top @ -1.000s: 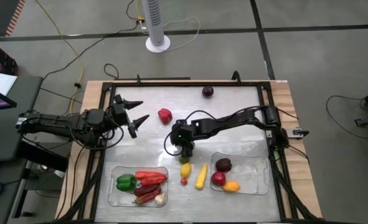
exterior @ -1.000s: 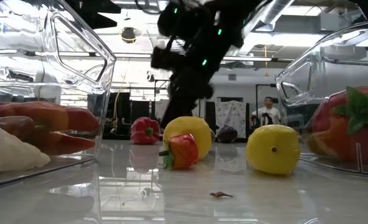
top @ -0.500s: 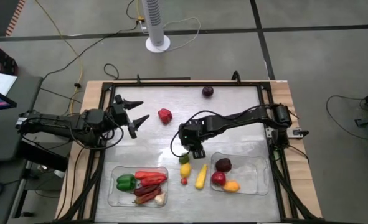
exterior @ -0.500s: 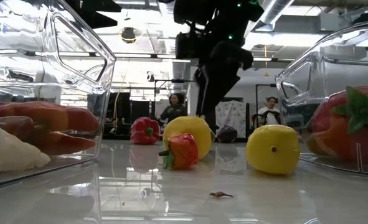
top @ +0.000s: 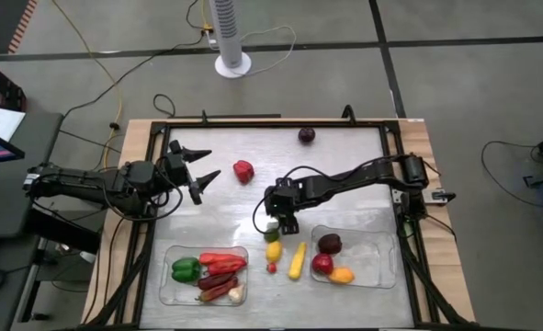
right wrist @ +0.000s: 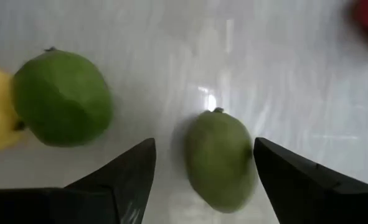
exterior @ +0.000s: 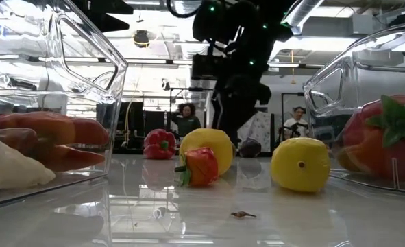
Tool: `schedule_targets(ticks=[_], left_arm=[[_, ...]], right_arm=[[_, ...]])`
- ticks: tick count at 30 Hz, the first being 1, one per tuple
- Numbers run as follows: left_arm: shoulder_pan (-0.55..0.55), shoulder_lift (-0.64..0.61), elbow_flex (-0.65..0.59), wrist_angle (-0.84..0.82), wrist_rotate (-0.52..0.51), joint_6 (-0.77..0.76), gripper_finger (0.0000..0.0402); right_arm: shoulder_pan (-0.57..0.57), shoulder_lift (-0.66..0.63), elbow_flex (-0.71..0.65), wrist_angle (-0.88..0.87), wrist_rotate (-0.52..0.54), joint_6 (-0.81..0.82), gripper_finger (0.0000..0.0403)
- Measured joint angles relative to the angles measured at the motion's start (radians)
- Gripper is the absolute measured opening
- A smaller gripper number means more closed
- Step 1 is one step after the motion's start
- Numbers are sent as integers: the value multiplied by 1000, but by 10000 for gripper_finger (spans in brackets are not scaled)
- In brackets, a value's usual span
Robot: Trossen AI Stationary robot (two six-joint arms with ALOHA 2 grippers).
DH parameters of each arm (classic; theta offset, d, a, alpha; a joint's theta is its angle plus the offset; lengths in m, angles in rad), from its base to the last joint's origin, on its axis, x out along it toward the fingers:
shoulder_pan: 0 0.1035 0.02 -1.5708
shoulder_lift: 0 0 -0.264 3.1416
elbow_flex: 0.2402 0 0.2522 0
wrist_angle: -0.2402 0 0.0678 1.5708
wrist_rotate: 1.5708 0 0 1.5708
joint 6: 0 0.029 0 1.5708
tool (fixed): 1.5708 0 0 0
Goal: Sort produce into baskets
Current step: Put the top green lemon into the right transparent bin
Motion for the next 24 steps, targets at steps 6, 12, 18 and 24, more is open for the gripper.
schedule_targets(ticks=[6,12,18,24], left_arm=[[0,0,0,0,0,0,306],[0,0,0,0,0,-2,306],[0,0,0,0,1,-2,306],[0,0,0,0,1,-2,306]], right_arm=[[-3,1,-8,3,-11,4,272],[-17,-2,-31,10,-11,-4,202],[-36,-4,-52,10,-12,-6,144],[-35,-25,-6,-35,-7,-29,156]])
